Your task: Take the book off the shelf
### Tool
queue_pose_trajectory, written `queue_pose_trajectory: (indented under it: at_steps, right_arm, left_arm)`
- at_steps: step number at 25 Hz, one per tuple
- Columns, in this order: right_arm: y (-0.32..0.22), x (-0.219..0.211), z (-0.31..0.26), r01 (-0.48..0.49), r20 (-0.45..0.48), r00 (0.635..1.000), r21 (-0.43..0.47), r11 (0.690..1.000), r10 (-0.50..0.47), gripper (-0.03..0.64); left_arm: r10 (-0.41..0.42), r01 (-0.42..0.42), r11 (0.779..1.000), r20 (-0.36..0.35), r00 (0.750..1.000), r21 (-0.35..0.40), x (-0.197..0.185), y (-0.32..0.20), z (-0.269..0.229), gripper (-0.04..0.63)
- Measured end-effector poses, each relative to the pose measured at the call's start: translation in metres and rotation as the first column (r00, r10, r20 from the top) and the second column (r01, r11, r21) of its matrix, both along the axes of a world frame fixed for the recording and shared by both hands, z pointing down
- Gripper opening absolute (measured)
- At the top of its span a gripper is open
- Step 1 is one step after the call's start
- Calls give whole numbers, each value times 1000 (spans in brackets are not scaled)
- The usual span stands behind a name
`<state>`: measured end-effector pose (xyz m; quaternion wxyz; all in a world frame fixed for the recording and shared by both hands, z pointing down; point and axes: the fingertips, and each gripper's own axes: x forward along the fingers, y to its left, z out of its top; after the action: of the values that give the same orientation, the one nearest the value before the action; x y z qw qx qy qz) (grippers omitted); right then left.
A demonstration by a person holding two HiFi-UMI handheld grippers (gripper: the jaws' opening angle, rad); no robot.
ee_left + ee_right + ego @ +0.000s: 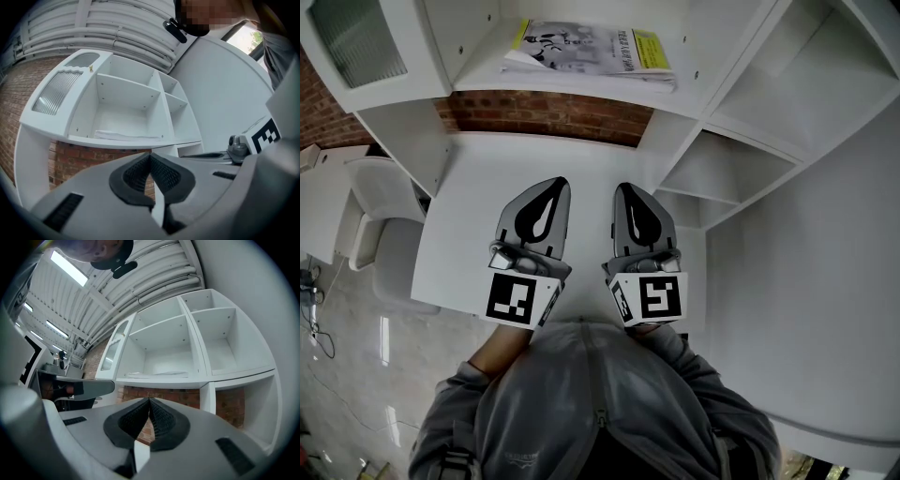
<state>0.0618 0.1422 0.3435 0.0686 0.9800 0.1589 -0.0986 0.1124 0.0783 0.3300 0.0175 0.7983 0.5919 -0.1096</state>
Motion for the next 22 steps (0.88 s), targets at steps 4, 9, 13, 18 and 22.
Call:
queue_pose_trajectory:
  at_steps: [4,9,13,18,22]
  right_arm:
    - [4,5,-9,-4,-6,1000,-20,1000,3,26]
    - [9,13,-26,-11,-14,1000,-48,999,10,26]
    - [16,24,-36,-7,-22,1000,-53,999,6,26]
    - [23,34,-54,-28,-31,999,-98,995,25,28]
    - [26,40,-66,-39,-28,999,-139,990,35,28]
  left_arm:
    - [2,-2,1000,-10,1000,-14,7,5,-12,6]
    - [14,-13,1000,-32,999,8,22,11,-25,6]
    - [26,-25,1000,-52,998,11,31,18,-32,6]
    - [38,-37,999,-76,996,12,44,24,-45,6]
    - [52,-51,999,-118,992,12,53,27,-56,6]
